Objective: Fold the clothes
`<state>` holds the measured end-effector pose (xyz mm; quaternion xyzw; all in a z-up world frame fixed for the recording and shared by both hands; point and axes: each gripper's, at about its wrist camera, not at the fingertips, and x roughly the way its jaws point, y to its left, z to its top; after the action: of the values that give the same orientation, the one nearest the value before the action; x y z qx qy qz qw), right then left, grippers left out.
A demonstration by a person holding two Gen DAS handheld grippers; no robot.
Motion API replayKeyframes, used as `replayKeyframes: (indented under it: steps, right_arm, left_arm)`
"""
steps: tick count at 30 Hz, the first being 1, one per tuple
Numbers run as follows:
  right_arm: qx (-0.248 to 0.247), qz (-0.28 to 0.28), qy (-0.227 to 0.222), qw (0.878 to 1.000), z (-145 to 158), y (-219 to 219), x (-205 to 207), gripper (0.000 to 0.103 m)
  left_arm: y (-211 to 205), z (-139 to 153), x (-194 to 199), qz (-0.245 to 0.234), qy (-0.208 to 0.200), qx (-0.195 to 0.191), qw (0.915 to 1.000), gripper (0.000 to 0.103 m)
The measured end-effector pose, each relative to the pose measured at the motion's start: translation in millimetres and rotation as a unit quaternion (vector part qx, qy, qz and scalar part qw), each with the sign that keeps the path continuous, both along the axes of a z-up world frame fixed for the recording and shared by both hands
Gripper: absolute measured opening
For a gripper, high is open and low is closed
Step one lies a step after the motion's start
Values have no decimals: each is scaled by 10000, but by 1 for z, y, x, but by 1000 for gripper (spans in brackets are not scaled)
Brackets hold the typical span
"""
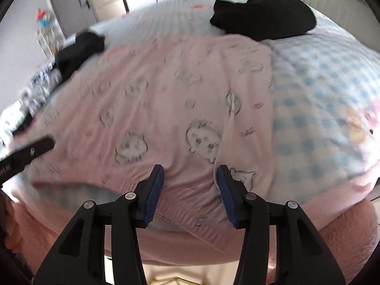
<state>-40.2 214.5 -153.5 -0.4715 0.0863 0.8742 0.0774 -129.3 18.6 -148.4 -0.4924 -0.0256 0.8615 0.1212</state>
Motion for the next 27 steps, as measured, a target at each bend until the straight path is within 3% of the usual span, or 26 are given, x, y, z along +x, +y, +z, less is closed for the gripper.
replayKeyframes:
  steps: [2,4,7,9,12,17,21,24,27]
  right_arm:
    - [18,-62,-87,9999,-9,4,4,48]
    - [-202,-139,-54,9997,-10,18,11,48]
    - [-492,-312,66,9983,-2,42,27,43]
    - [-643,-494,184,9965,3,59,40,43]
    - [-682,-816,372,9936,12,80,56,45]
    - [-731,-722,276,9943,4,82,46,45]
    - [-716,-701,289,9945,-1,80,41,48]
    - [-287,-509,295,9979,-1,74,33,48]
    - [-278,-515,-33,9983,-17,80,28,47]
  left_arm:
    - [-3,-17,-4,66,-292,-135,9995,59]
    - [-21,-23,0,103,-381,119,9992,60]
    - [-43,-16,7,138,-381,213,9990,50]
    - [-52,-5,14,272,-229,388,9986,50]
    - [-51,19,24,424,437,779,9951,50]
    - [27,16,0,-464,248,711,9961,51]
    - [89,8,-6,-1284,116,497,9904,51]
    - [113,-8,-2,-1366,-178,25,9905,51]
    - [111,-18,-2,-1246,-371,10,9915,52]
